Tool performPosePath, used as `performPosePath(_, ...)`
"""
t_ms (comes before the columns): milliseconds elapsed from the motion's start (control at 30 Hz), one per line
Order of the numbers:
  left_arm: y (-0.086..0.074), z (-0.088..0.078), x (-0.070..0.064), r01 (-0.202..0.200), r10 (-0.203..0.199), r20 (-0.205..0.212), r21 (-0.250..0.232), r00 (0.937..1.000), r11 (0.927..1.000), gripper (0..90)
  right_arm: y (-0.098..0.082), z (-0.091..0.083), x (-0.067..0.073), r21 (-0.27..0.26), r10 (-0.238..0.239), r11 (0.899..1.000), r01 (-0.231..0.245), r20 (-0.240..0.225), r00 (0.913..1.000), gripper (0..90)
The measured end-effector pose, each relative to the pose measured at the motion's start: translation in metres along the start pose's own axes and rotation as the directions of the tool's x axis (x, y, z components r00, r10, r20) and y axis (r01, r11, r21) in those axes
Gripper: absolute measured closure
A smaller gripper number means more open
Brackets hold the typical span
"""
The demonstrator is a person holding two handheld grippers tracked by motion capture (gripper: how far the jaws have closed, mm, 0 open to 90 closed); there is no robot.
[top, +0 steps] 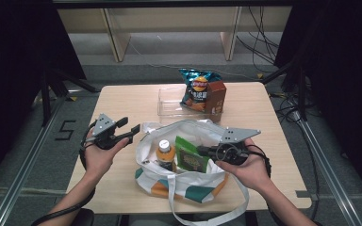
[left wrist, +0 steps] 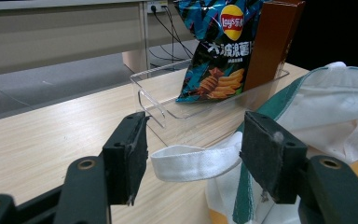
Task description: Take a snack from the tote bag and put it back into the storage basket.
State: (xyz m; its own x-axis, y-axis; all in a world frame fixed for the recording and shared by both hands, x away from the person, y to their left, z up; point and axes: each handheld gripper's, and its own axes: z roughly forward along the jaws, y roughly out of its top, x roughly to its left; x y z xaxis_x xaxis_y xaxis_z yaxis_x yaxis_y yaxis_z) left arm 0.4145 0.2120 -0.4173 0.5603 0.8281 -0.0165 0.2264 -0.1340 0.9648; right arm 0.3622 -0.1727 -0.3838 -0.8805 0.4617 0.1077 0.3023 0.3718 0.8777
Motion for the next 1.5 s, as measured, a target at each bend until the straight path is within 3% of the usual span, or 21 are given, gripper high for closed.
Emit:
performPosePath(133,0.000,0.000,0.000,-0.007,0.007,0.001,0.000,1.0000,1.0000,40.0,0.004,-0.004,0.000,-0.010,0.001,1.000,-0.001,0.017,0.9999,90.0)
performPosePath(167,0.000,0.000,0.001,-0.008,0.008,0.001,0.001,1.0000,1.0000,40.1,0.005,-0.005,-0.003,-0.020,-0.028,0.999,0.028,0.022,0.9994,90.0)
performPosePath(267,0.000,0.000,0.000,-0.004,0.004,0.000,0.000,1.0000,1.0000,40.1,0.007,-0.007,-0.003,-0.028,-0.017,0.999,0.017,0.031,0.9994,90.0)
performPosePath(300,0.000,0.001,0.000,-0.005,0.005,0.000,0.000,1.0000,1.0000,40.0,0.008,-0.005,-0.004,-0.052,-0.036,0.998,0.038,0.038,0.9986,90.0)
performPosePath(333,0.000,0.001,0.000,-0.004,0.004,0.001,0.000,1.0000,1.0000,40.1,0.009,-0.008,-0.005,-0.039,-0.045,0.998,0.046,0.039,0.9982,90.0)
performPosePath(467,0.000,0.001,0.000,-0.004,0.004,0.001,0.000,1.0000,1.0000,40.1,0.012,-0.011,-0.005,-0.038,-0.013,0.999,0.014,0.039,0.9991,90.0)
performPosePath(600,0.000,0.000,0.000,-0.001,0.001,-0.002,0.000,1.0000,1.0000,40.1,0.016,-0.012,-0.007,-0.051,-0.027,0.998,0.029,0.037,0.9990,90.0)
performPosePath(667,0.000,0.000,0.000,0.001,-0.001,-0.003,0.000,1.0000,1.0000,40.0,0.018,-0.012,-0.009,-0.076,-0.051,0.996,0.056,0.069,0.9963,90.0)
performPosePath(767,0.000,0.000,0.000,0.000,0.000,-0.002,-0.001,1.0000,1.0000,40.0,0.020,-0.014,-0.009,-0.058,-0.019,0.998,0.022,0.048,0.9987,90.0)
performPosePath(833,0.000,0.000,0.001,-0.001,0.001,-0.002,-0.001,1.0000,1.0000,40.0,0.022,-0.014,-0.012,-0.081,-0.057,0.995,0.063,0.071,0.9958,90.0)
performPosePath(900,0.000,0.000,0.001,-0.001,0.001,-0.002,-0.002,1.0000,1.0000,40.0,0.023,-0.016,-0.010,-0.057,-0.019,0.998,0.022,0.056,0.9983,90.0)
performPosePath(933,0.001,0.000,0.001,-0.001,0.001,-0.002,-0.001,1.0000,1.0000,40.1,0.023,-0.015,-0.012,-0.072,-0.032,0.997,0.036,0.055,0.9980,90.0)
performPosePath(967,0.001,0.001,0.001,-0.005,0.005,0.003,-0.008,1.0000,1.0000,40.1,0.024,-0.016,-0.010,-0.056,-0.013,0.998,0.016,0.051,0.9986,90.0)
performPosePath(1033,0.001,0.001,0.001,-0.005,0.005,0.003,-0.010,1.0000,0.9999,40.1,0.026,-0.016,-0.012,-0.076,-0.036,0.996,0.040,0.057,0.9977,90.0)
performPosePath(1067,0.001,0.000,0.001,-0.003,0.003,-0.002,-0.002,1.0000,1.0000,40.1,0.027,-0.017,-0.011,-0.062,-0.024,0.998,0.027,0.050,0.9985,90.0)
performPosePath(1100,0.001,0.000,0.001,-0.003,0.003,-0.001,-0.005,1.0000,1.0000,40.1,0.028,-0.016,-0.014,-0.086,-0.052,0.995,0.057,0.061,0.9968,90.0)
performPosePath(1167,0.001,0.000,0.001,-0.007,0.007,-0.001,-0.004,1.0000,1.0000,40.1,0.030,-0.018,-0.014,-0.084,-0.053,0.995,0.058,0.054,0.9971,90.0)
performPosePath(1200,0.001,0.000,0.001,-0.005,0.005,-0.001,-0.004,1.0000,1.0000,40.1,0.030,-0.019,-0.012,-0.082,-0.024,0.996,0.029,0.062,0.9978,90.0)
performPosePath(1267,0.001,0.000,0.001,-0.005,0.005,0.000,-0.005,1.0000,1.0000,40.1,0.032,-0.020,-0.013,-0.082,-0.046,0.995,0.051,0.059,0.9972,90.0)
performPosePath(1433,0.002,0.000,0.000,0.003,-0.003,-0.002,-0.008,1.0000,1.0000,40.2,0.034,-0.021,-0.013,-0.104,-0.033,0.994,0.040,0.070,0.9970,90.0)
performPosePath(1500,0.002,0.000,0.001,-0.003,0.003,-0.002,-0.009,1.0000,1.0000,40.2,0.035,-0.023,-0.014,-0.088,-0.031,0.995,0.036,0.054,0.9981,90.0)
